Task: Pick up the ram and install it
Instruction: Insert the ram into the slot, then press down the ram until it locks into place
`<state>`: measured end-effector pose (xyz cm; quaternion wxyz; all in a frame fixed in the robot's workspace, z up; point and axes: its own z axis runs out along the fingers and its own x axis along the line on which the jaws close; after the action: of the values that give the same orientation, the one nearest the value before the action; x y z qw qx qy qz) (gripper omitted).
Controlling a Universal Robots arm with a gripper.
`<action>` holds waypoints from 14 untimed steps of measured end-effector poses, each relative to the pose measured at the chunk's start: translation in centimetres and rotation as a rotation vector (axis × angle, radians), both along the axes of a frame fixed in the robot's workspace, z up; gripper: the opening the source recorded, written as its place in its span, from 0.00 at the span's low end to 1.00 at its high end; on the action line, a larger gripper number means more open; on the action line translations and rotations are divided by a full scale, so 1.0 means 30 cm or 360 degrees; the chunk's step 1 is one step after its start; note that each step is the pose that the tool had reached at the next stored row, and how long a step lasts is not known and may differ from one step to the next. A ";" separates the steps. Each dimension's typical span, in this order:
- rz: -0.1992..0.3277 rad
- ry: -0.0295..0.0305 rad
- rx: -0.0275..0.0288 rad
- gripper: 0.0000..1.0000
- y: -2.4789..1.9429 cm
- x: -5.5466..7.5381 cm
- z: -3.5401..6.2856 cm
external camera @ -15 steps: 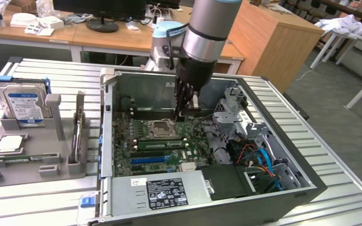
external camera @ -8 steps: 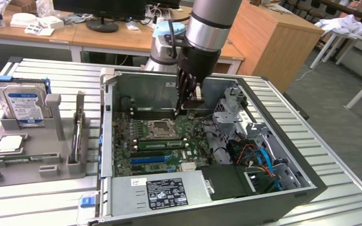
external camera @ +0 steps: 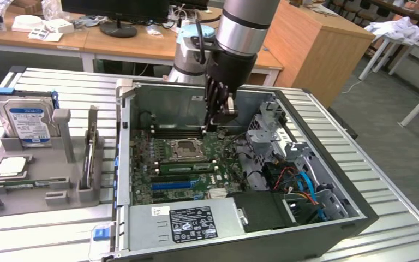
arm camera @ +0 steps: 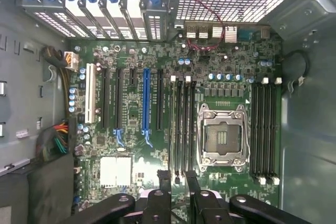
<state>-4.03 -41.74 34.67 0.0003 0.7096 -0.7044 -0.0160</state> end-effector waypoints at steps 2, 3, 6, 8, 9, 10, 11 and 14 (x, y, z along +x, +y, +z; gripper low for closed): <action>0.0000 0.00000 -0.00001 0.25 0.000 0.000 0.006; 0.0000 -0.00001 0.00001 0.25 0.000 0.000 0.006; 0.0000 -0.00001 0.00000 0.25 0.000 0.000 0.006; 0.0000 -0.00001 0.00001 0.25 0.000 0.000 0.006; 0.0000 -0.00001 -0.00001 0.25 0.000 0.000 0.006; 0.0000 0.00000 0.00000 0.25 0.000 0.000 0.006; 0.0000 -0.00001 0.00000 0.25 0.000 0.000 0.006; 0.0000 -0.00001 0.00001 0.25 0.000 0.000 0.006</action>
<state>-4.03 -41.74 34.85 0.0002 0.7096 -0.7044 -0.0160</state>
